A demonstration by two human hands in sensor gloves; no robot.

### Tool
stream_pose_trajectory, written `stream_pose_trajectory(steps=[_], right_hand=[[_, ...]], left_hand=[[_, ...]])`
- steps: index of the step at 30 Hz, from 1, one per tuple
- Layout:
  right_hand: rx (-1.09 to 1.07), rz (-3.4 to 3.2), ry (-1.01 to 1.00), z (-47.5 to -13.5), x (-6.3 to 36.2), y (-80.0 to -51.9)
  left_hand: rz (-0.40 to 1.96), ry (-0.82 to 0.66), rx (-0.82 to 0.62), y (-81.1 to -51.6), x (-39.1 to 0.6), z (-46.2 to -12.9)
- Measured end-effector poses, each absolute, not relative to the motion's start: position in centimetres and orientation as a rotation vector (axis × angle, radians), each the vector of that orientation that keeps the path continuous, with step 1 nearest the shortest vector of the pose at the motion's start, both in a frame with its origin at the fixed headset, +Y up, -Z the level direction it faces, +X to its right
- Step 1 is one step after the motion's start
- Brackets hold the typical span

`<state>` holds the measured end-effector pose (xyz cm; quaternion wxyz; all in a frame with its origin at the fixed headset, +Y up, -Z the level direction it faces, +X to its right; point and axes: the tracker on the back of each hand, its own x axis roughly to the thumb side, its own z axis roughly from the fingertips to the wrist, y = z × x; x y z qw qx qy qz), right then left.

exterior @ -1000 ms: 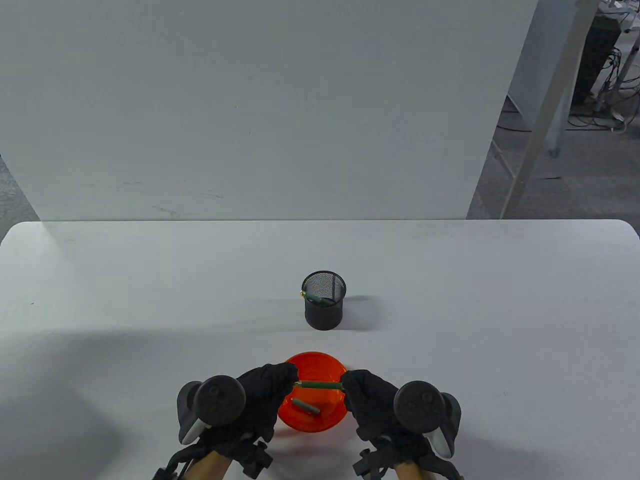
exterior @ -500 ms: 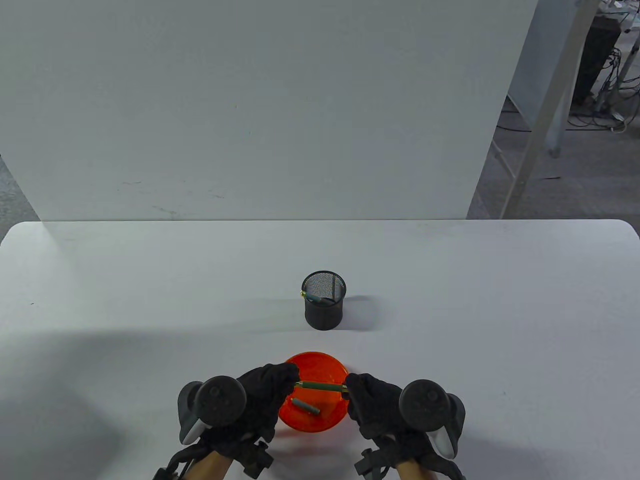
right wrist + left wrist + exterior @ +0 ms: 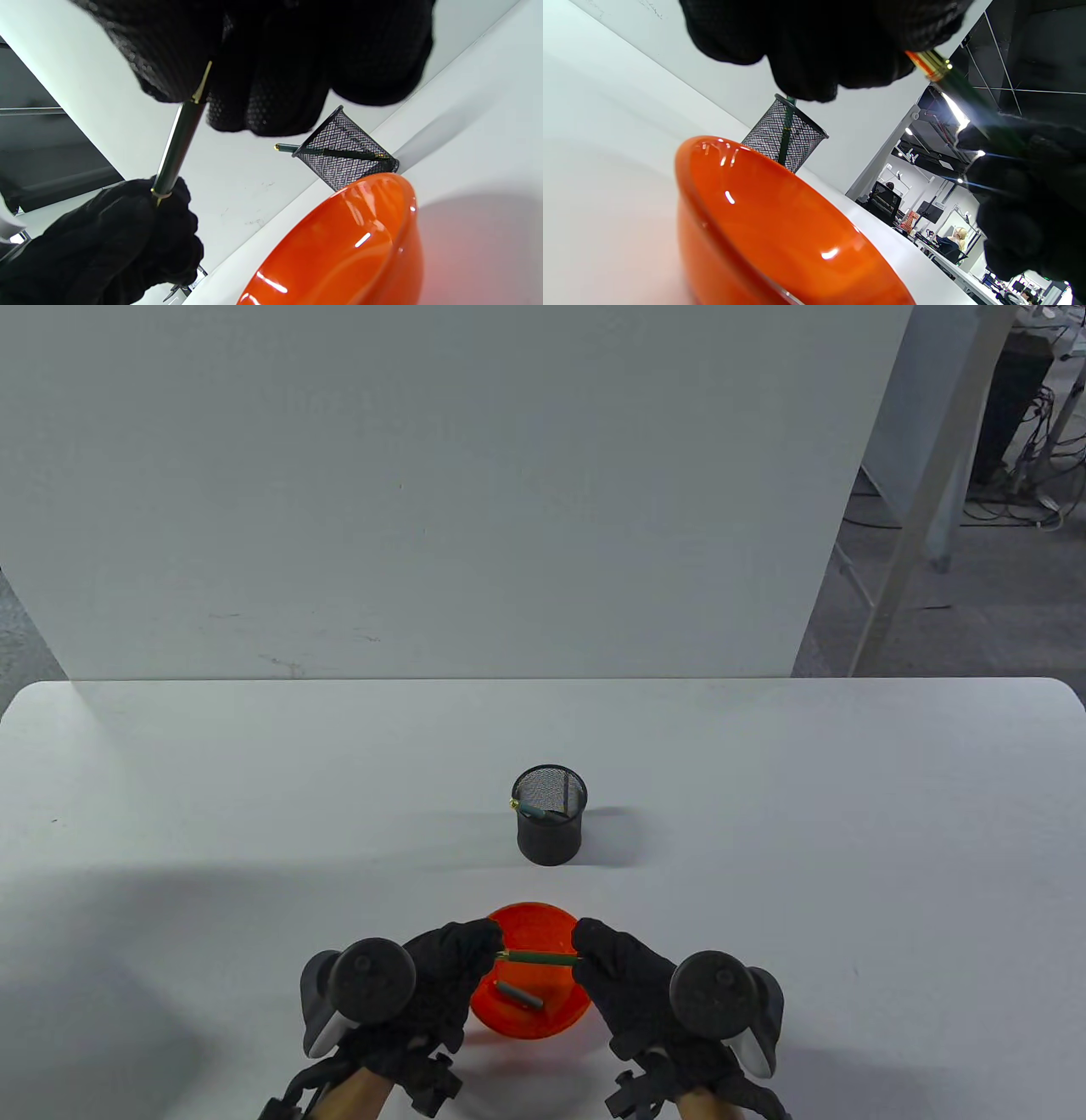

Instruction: Assemble fountain pens from components

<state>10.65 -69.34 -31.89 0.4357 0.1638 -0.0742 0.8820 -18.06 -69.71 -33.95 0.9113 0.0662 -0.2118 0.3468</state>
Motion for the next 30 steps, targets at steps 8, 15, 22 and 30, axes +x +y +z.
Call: stream_pose_trajectory(steps=[8, 15, 22, 30], right_hand=[[0.372, 2.23, -0.196, -31.86, 10.57, -69.31], [0.339, 2.248, -0.166, -31.99, 10.57, -69.74], [0.293, 2.248, -0.165, -32.1, 10.88, -69.92], [0.31, 2.162, -0.113, -32.16, 11.11, -70.16]], left_hand=[[0.718, -0.44, 0.134, -69.66, -17.99, -33.87], [0.705, -0.454, 0.147, -69.56, -17.8, -33.71], [0.69, -0.464, 0.154, -69.56, -17.67, -33.64], [0.709, -0.431, 0.145, -69.75, -18.15, -33.9]])
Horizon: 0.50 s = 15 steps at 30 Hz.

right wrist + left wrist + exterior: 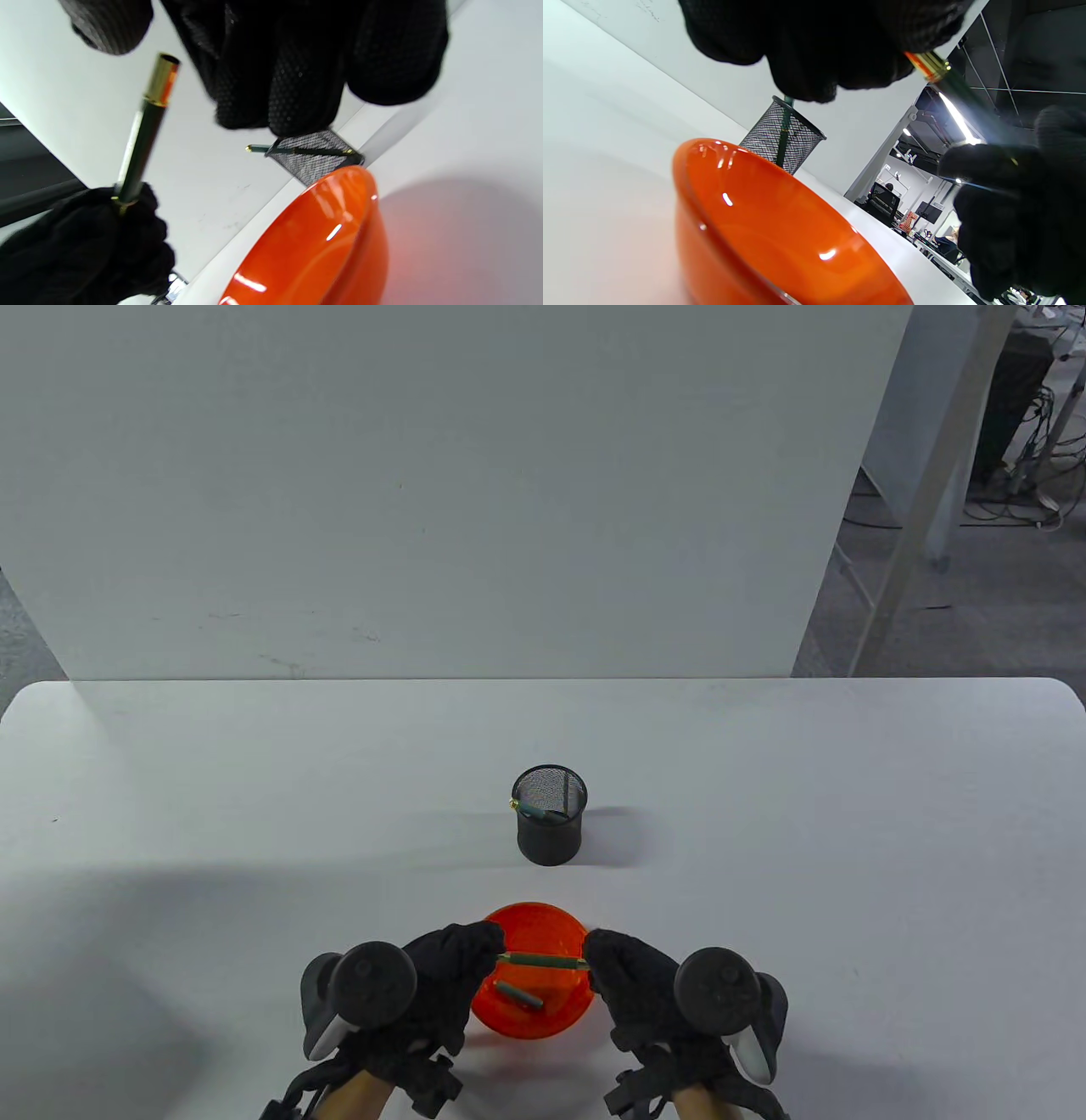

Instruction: Assemble fountain pens from components

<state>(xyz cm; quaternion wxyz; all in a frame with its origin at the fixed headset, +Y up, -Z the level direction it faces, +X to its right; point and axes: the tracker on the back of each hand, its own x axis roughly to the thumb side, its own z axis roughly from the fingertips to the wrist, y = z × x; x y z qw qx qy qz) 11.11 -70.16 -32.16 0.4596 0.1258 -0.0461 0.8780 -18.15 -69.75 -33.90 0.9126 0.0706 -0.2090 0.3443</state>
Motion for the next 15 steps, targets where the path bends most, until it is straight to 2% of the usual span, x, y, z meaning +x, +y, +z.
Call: stream_pose_trajectory(steps=[6, 15], right_hand=[[0.403, 2.204, -0.152, -31.9, 10.52, -69.61], [0.34, 2.233, -0.178, -31.92, 10.54, -69.66]], left_hand=[[0.716, -0.413, 0.136, -69.97, -18.34, -34.09], [0.71, -0.444, 0.14, -69.83, -17.81, -33.88]])
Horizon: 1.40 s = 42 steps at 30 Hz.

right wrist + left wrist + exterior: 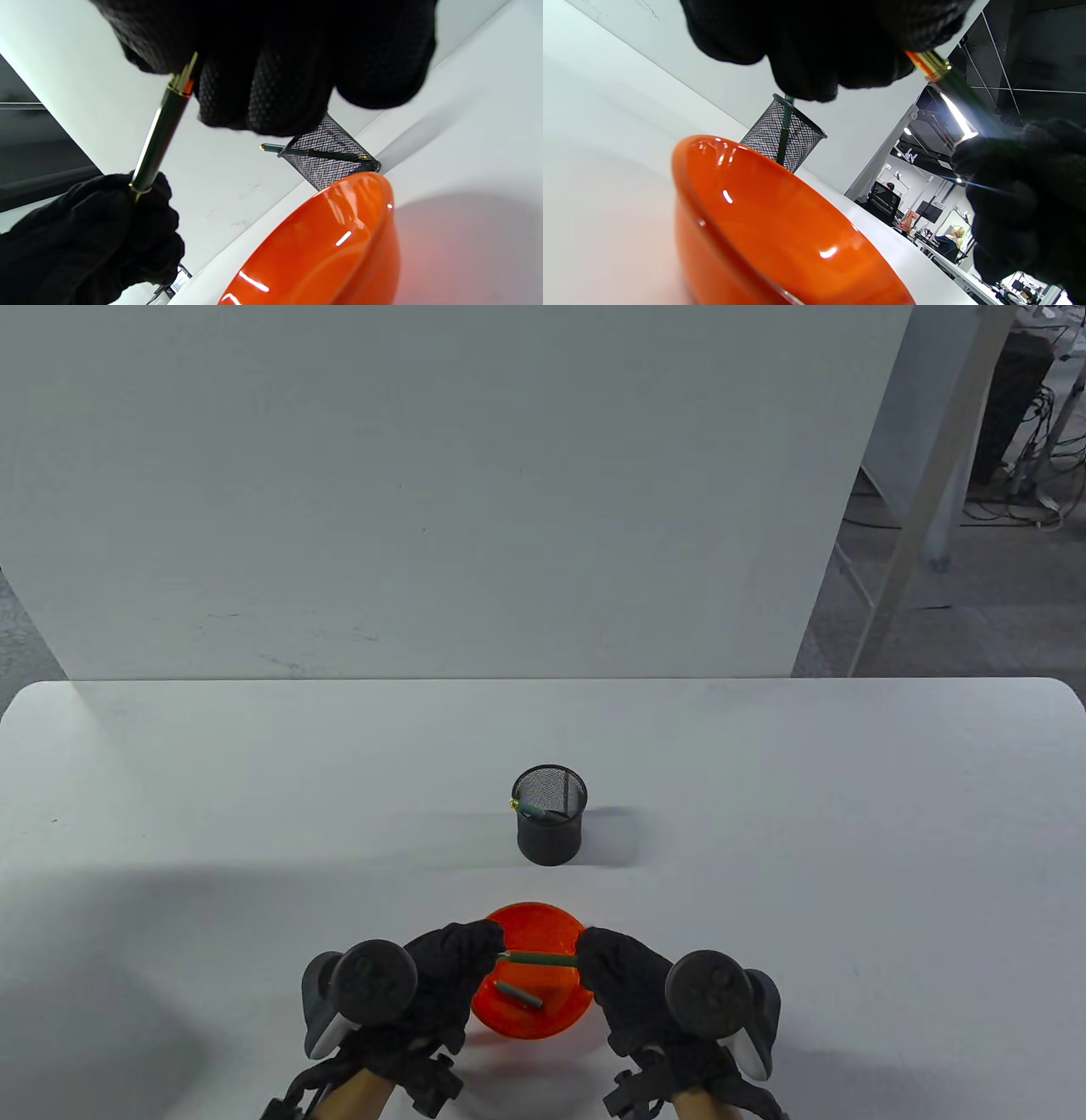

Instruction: Assemble fountain pens from components

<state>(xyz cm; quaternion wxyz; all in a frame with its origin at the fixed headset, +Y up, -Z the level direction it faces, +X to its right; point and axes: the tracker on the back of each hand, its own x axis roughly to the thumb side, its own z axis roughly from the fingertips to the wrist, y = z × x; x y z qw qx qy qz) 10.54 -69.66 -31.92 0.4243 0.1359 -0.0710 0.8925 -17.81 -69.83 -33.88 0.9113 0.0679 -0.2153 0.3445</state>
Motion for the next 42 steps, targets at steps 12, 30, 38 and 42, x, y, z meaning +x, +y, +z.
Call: stream_pose_trajectory(steps=[12, 30, 38, 42], right_hand=[[0.295, 2.167, -0.157, -32.05, 11.14, -70.05], [0.34, 2.211, -0.178, -32.0, 10.72, -69.72], [0.291, 2.184, -0.185, -32.13, 11.15, -70.0], [0.35, 2.142, -0.148, -32.15, 11.06, -69.99]], left_hand=[[0.708, -0.453, 0.157, -69.58, -17.8, -33.66], [0.707, -0.463, 0.159, -69.46, -17.66, -33.6], [0.711, -0.464, 0.165, -69.41, -17.67, -33.55], [0.71, -0.448, 0.162, -69.57, -17.86, -33.71]])
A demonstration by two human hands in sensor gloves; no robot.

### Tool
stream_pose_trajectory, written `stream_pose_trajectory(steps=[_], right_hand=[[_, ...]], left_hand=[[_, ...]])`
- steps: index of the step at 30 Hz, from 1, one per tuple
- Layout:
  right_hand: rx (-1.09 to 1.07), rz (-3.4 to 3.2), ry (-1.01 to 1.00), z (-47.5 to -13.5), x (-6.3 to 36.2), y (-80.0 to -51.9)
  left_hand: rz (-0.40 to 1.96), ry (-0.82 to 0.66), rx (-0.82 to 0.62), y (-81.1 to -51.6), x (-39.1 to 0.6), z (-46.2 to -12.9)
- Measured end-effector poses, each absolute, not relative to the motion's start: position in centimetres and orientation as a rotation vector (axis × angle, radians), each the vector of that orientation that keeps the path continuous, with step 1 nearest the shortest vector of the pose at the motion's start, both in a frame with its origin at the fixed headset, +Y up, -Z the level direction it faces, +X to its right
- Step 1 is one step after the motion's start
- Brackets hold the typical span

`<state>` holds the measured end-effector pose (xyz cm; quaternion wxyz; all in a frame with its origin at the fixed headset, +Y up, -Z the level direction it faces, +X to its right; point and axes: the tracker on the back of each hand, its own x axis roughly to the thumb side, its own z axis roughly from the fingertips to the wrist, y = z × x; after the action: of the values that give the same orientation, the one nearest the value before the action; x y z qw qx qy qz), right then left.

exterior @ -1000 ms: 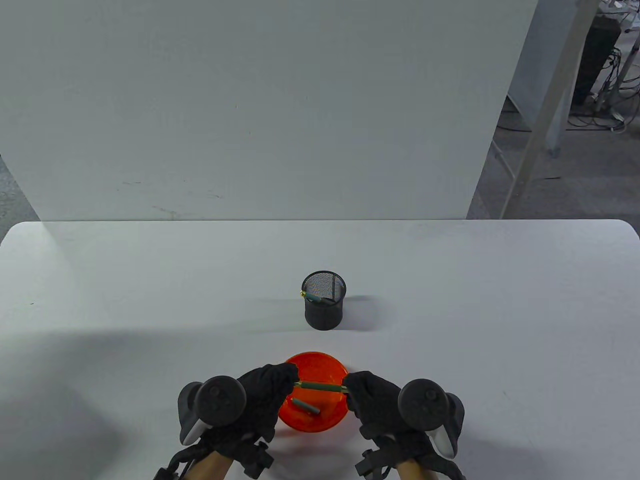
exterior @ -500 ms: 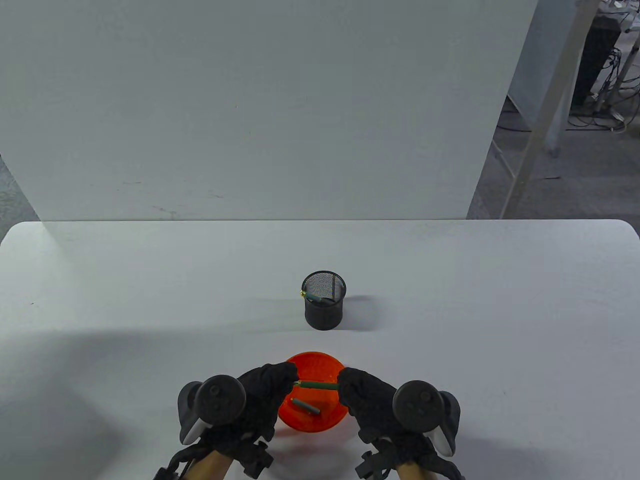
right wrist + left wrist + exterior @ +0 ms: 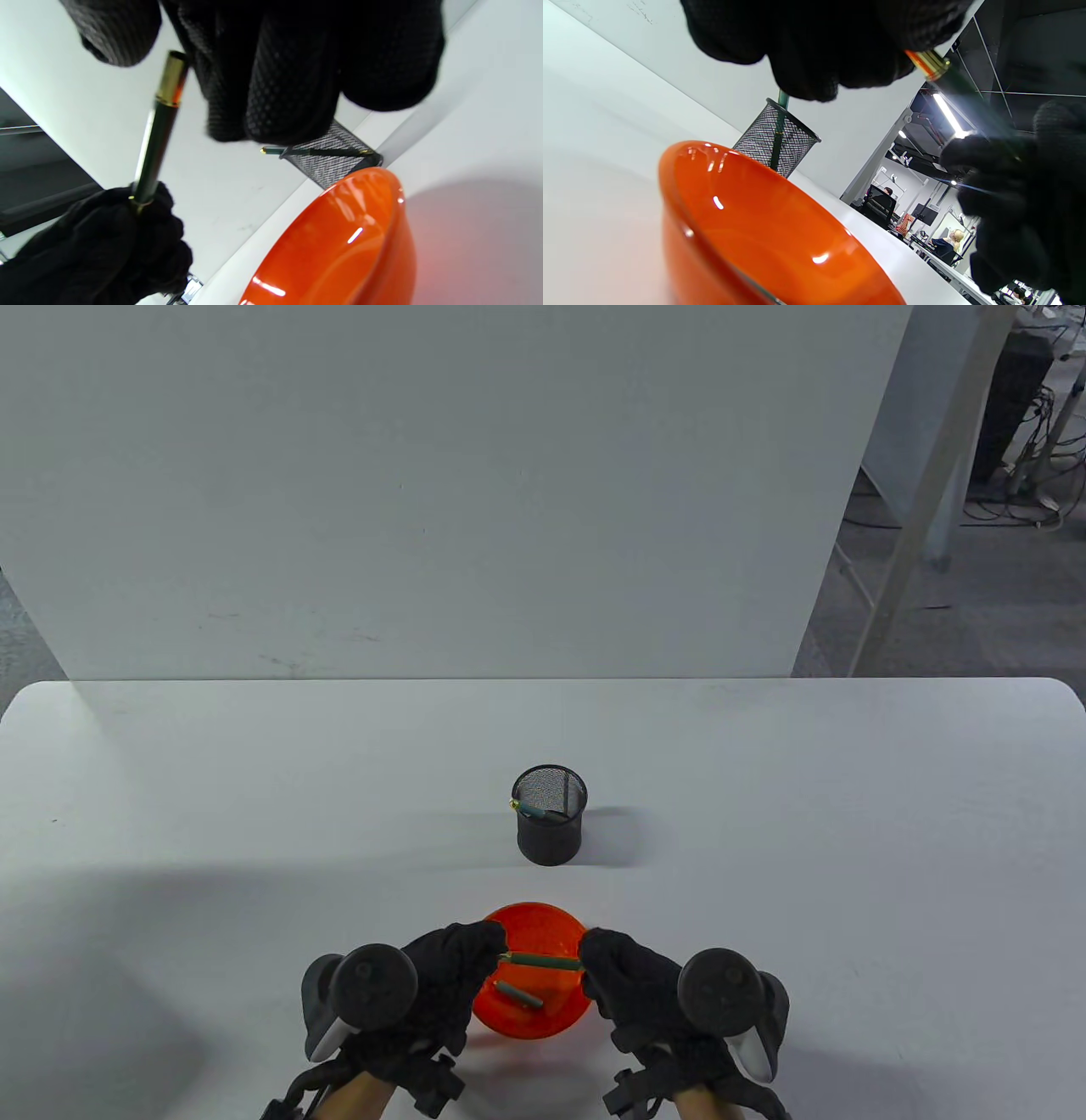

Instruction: Assemble fountain pens from components

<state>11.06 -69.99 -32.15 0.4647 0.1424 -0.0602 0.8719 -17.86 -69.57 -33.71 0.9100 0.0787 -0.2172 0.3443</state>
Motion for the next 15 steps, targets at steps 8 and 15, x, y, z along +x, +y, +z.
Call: stream_pose_trajectory(steps=[8, 15], right_hand=[[0.411, 2.191, -0.185, -31.91, 10.46, -69.54], [0.384, 2.204, -0.171, -31.94, 10.58, -69.62]], left_hand=[[0.72, -0.434, 0.16, -69.67, -18.13, -33.79], [0.711, -0.445, 0.155, -69.71, -17.91, -33.76]])
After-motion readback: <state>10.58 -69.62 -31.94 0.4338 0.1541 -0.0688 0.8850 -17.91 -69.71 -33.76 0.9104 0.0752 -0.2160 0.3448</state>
